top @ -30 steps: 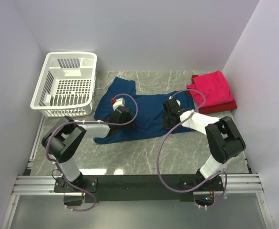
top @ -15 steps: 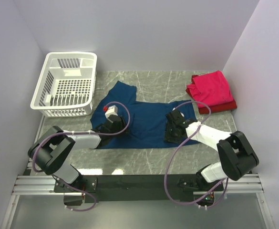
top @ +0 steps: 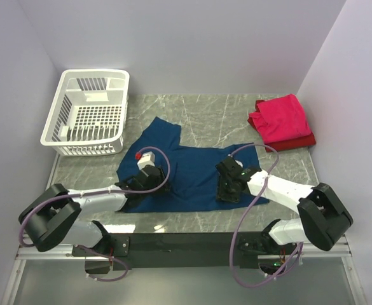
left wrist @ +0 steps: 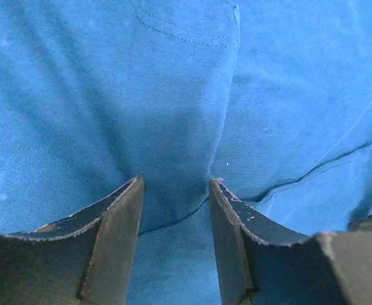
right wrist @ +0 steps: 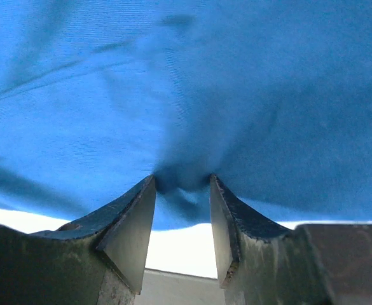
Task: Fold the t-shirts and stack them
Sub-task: Fold the tshirt
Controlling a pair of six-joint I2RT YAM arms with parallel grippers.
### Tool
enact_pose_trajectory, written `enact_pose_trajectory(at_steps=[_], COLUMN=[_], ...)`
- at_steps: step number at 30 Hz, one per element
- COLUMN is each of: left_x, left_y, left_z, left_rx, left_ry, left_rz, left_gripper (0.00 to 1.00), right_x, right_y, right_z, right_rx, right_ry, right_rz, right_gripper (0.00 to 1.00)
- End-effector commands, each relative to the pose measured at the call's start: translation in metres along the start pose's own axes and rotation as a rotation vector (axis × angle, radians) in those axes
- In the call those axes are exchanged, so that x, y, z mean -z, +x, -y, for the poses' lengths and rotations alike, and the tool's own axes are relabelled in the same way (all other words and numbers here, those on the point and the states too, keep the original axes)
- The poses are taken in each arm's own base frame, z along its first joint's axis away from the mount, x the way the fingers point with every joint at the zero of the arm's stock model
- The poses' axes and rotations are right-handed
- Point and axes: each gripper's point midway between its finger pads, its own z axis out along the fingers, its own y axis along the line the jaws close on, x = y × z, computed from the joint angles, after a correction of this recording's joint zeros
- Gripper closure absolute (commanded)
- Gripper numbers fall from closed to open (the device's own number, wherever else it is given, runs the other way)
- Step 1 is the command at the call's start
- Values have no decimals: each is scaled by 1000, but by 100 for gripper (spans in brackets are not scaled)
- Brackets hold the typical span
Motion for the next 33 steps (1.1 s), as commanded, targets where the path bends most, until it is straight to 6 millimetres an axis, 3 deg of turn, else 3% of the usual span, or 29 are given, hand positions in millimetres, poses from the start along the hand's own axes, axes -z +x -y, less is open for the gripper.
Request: enact_pose_trajectory(at_steps=[1, 6, 8, 12, 14, 15, 16, 17, 18, 19, 20, 21, 22, 23, 24, 25, 26, 28, 30, 31, 32, 33], left_x=[19, 41, 46, 52, 39, 36, 19, 15, 7, -10, -13, -20, -40, -43, -51, -73, -77, -102, -111, -126, -129, -134], left_y=[25, -45, -63, -113, -129, -155, -158, -177, -194, -195, -217, -231, -230, -251, -262, -258, -277, -278, -298, -292, -304, -302], left_z=[-28, 23, 37, 69, 66, 66, 59, 64, 52, 42, 51, 45, 35, 44, 36, 25, 34, 14, 13, 5, 4, 0], left_rx=[-64, -82, -100, -109, -132, -98, -115, -103, -84, -106, -95, -88, -110, -102, -94, -112, -100, -102, -91, -103, -92, -94], left_ry=[-136, -98, -91, -81, -126, -141, -171, -173, -214, -259, -253, -278, -320, -317, -343, -378, -360, -410, -414, -432, -430, -442], left_rz=[-105, 49, 82, 197, 211, 246, 220, 244, 264, 247, 283, 302, 280, 312, 318, 286, 311, 273, 302, 281, 297, 275], left_gripper=[47, 44, 44, 40, 39, 39, 40, 41, 41, 41, 42, 42, 43, 43, 43, 43, 44, 44, 44, 44, 44, 44], right_x=[18, 64, 83, 104, 108, 108, 110, 109, 110, 111, 108, 108, 105, 106, 101, 99, 99, 94, 91, 92, 93, 92], right_y=[6, -32, -48, -77, -93, -101, -111, -113, -119, -124, -125, -126, -126, -128, -123, -123, -121, -116, -111, -111, -111, -109], right_z=[21, 6, -1, -6, -14, -13, -19, -23, -25, -29, -31, -33, -33, -37, -37, -39, -40, -40, -39, -40, -41, -40], right_rx=[-12, 15, 27, 34, 38, 24, 35, 41, 41, 51, 59, 63, 72, 74, 79, 80, 83, 84, 86, 85, 88, 88], right_ry=[98, 69, 54, 38, -4, -11, -40, -58, -67, -84, -88, -98, -102, -121, -133, -148, -159, -178, -187, -201, -209, -209], right_rz=[-1, 144, 204, 311, 357, 370, 399, 397, 408, 423, 414, 414, 410, 420, 405, 407, 406, 393, 387, 389, 394, 390], right_gripper=[53, 51, 50, 48, 48, 48, 48, 48, 48, 48, 48, 48, 48, 48, 48, 48, 48, 48, 48, 48, 48, 48])
